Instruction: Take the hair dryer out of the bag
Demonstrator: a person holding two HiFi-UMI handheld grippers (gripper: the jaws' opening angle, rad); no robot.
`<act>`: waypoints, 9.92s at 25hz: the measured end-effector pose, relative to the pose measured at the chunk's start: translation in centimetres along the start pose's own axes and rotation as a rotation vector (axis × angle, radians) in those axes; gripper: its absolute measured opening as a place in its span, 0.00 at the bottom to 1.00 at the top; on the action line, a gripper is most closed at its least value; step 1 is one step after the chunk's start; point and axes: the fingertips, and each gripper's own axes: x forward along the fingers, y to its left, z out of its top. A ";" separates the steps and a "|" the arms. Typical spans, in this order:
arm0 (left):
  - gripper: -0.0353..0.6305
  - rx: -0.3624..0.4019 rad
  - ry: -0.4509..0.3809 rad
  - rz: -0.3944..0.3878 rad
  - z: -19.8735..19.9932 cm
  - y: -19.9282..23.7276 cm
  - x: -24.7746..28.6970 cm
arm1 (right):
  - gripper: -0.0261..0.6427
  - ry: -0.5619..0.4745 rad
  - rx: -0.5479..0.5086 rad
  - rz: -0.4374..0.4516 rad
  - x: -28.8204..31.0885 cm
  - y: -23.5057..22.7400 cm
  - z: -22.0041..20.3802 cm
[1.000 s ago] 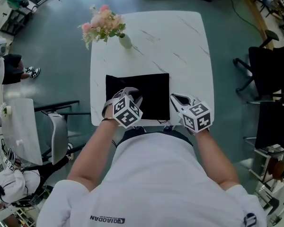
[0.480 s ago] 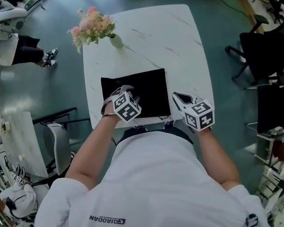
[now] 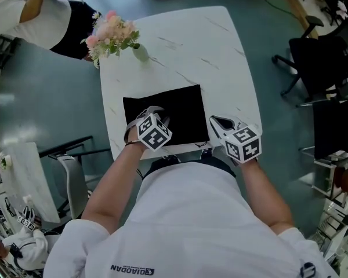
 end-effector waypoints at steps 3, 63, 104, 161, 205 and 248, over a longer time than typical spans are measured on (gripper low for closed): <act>0.15 -0.027 -0.018 0.000 -0.2 0.2 -0.7 | 0.06 0.005 -0.006 -0.004 0.2 0.1 0.0; 0.11 -0.356 -0.140 0.165 -8.5 4.3 -9.6 | 0.31 0.486 -0.943 0.171 14.2 6.6 -3.9; 0.30 -1.038 -0.200 -0.066 -14.8 13.9 -1.4 | 0.30 0.494 -0.888 0.106 15.6 5.2 -5.4; 0.22 -0.813 -0.132 0.199 -19.4 12.0 -8.4 | 0.29 0.564 -0.740 0.024 13.2 -1.2 -3.8; 0.12 -0.627 0.081 0.099 -21.4 2.8 -4.6 | 0.29 0.497 -0.735 0.081 12.1 -0.9 -2.8; 0.29 -0.474 -0.167 0.011 -11.4 5.5 -8.4 | 0.45 0.462 -0.787 0.145 8.2 -2.9 1.0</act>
